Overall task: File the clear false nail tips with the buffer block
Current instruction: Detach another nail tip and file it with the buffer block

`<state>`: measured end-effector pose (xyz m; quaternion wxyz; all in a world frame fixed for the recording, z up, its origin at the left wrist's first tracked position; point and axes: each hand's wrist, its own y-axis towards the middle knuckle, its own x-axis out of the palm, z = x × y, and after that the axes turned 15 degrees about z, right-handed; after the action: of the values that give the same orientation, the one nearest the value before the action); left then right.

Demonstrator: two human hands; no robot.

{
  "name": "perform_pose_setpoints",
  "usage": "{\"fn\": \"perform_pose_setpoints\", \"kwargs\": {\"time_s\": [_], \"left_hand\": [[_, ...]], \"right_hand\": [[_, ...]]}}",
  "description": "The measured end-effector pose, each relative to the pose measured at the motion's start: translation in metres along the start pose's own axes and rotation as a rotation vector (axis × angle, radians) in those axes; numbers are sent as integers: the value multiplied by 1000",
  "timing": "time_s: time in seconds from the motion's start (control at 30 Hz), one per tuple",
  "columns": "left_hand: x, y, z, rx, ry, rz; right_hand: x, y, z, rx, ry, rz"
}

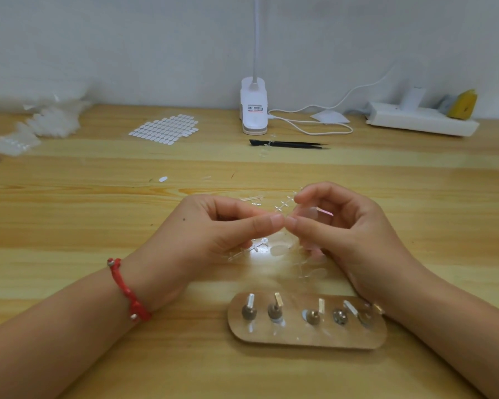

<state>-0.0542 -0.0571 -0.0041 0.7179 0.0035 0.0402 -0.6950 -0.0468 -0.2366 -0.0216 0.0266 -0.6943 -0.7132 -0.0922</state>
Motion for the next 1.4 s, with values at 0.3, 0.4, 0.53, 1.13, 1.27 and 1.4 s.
{"fn": "perform_pose_setpoints", "kwargs": {"time_s": [0.3, 0.4, 0.53, 1.13, 1.27, 1.4], "left_hand": [[-4, 5, -7, -12, -24, 15], [-3, 5, -7, 3, -33, -2], [-6, 9, -10, -19, -60, 2], [-14, 16, -10, -142, -350, 21], [-13, 15, -9, -126, -339, 19], [-11, 12, -10, -89, -304, 19]], "right_hand": [[-4, 4, -3, 145, 171, -16], [-3, 4, -4, 149, 151, -29], [-4, 6, -2, 166, 186, 42], [-48, 22, -63, -376, -843, 108], [-49, 8, -35, -309, -1096, -43], [-41, 13, -40, -269, -718, 141]]}}
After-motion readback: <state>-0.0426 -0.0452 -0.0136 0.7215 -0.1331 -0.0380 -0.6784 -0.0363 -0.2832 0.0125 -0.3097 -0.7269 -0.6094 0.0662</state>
